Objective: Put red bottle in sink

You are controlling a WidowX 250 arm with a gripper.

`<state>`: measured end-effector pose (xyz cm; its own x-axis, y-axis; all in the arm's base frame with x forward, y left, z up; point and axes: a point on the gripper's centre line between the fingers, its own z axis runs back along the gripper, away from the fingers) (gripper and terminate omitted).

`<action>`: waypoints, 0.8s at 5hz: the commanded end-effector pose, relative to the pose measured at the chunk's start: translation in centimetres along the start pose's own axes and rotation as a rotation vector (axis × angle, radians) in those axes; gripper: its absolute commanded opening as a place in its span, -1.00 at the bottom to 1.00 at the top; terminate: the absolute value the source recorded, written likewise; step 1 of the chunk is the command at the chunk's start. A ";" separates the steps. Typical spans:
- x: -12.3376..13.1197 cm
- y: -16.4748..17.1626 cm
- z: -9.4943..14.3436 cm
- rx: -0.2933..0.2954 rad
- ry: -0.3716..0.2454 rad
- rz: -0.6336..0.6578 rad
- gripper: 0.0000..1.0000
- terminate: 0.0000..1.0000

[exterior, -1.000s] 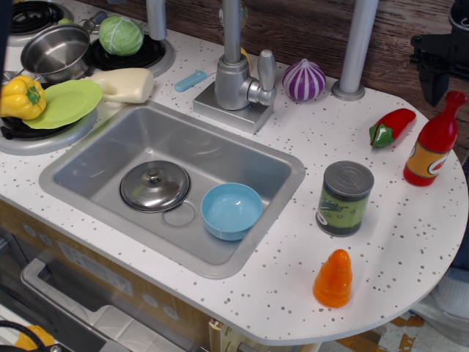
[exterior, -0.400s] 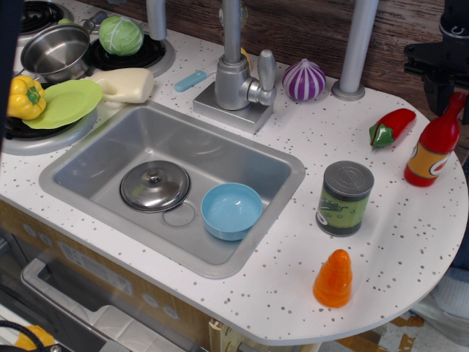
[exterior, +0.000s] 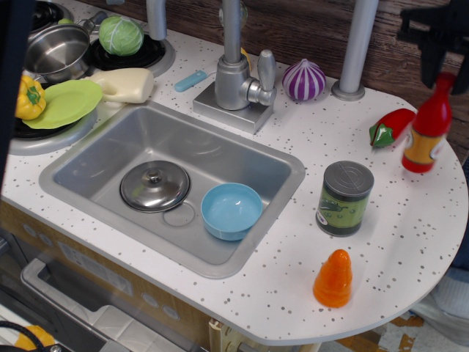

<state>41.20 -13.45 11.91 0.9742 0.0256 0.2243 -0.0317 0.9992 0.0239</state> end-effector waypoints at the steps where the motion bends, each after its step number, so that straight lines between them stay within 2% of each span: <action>1: -1.4 5.7 4.8 0.089 -0.077 0.064 -1.00 -1.00; 3: -7.0 14.4 5.7 0.172 0.014 0.049 -1.00 -1.00; 4: -9.9 18.0 4.2 0.194 0.013 0.021 -1.00 -1.00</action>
<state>28.73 5.26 10.72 0.9856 0.0623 0.1572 -0.0890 0.9816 0.1689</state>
